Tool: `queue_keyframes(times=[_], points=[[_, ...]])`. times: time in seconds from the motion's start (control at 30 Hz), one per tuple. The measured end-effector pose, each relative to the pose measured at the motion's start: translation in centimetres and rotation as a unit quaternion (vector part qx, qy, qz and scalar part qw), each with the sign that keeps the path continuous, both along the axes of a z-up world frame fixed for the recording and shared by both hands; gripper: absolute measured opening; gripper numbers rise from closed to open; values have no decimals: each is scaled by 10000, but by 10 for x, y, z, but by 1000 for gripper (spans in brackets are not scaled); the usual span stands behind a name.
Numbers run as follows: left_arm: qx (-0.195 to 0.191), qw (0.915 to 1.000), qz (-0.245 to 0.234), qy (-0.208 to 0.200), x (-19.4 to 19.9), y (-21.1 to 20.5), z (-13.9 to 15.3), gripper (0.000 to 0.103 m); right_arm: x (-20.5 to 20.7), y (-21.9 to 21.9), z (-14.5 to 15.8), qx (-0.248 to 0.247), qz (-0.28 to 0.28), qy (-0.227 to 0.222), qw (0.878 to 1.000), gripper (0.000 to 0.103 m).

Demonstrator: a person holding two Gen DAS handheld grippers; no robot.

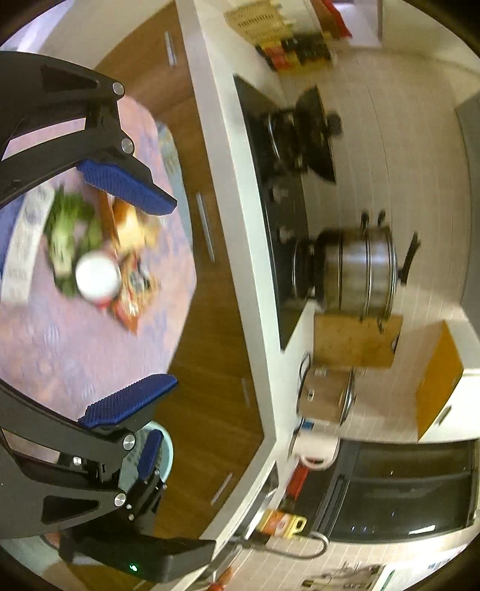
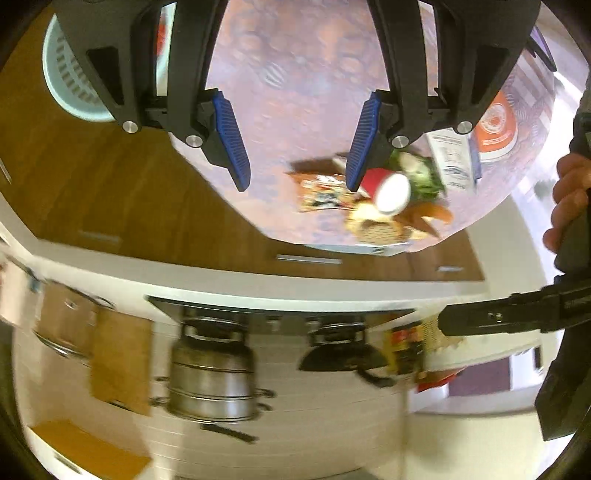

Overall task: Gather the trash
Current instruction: 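Move both tools back to the table toward the paper cup and snack packet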

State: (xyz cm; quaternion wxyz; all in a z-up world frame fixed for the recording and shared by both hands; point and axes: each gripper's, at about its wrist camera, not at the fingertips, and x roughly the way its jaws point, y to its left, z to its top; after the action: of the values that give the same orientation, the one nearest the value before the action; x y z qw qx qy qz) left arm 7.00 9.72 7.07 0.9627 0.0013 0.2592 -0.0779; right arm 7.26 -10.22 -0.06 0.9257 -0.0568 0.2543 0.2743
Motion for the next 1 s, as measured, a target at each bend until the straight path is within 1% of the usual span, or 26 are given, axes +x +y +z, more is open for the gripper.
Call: queue_keyframes(times=[0.13,0.2,0.27,0.37,0.43,0.5,0.57,0.63,0.67,0.7,0.77,0.83,0.87,0.9,0.93,1.0], points=[[-17,9999,2,108,-2,41,-21,86,5,36,-6,-161,370,2,9992,50],[-65,9995,-171,247,2,59,-35,86,9,56,-12,-279,528,40,9982,50],[-10,9986,-323,429,6,75,-50,86,13,69,-19,-362,655,107,9971,50],[-5,9962,-536,687,18,88,-67,86,18,82,-29,-455,754,202,9959,50],[46,9952,-560,798,27,91,-76,85,23,87,-37,-472,794,312,9952,50],[72,9937,-619,931,38,94,-85,82,26,90,-43,-484,824,372,9947,50],[175,9918,-696,1057,49,93,-93,80,29,93,-48,-549,835,401,9942,50],[281,9903,-769,1125,56,89,-99,73,31,95,-51,-599,842,430,9937,50],[329,9895,-808,1149,58,87,-101,65,33,97,-52,-617,846,448,9935,50],[356,9891,-825,1169,59,85,-103,61,34,97,-53,-629,849,458,9933,50],[465,9882,-833,1195,60,79,-107,58,36,100,-55,-662,901,474,9926,50],[664,9861,-851,1263,62,72,-112,41,36,103,-57,-722,934,474,9919,50],[671,9850,-858,1340,64,71,-114,23,36,105,-58,-763,960,478,9913,50],[652,9833,-881,1450,65,71,-116,12,35,106,-59,-785,985,490,9908,52],[661,9824,-896,1502,65,71,-119,10,35,106,-60,-800,1018,499,9903,53],[696,9824,-867,1500,63,72,-121,4,33,107,-60,-806,1056,476,9900,60]])
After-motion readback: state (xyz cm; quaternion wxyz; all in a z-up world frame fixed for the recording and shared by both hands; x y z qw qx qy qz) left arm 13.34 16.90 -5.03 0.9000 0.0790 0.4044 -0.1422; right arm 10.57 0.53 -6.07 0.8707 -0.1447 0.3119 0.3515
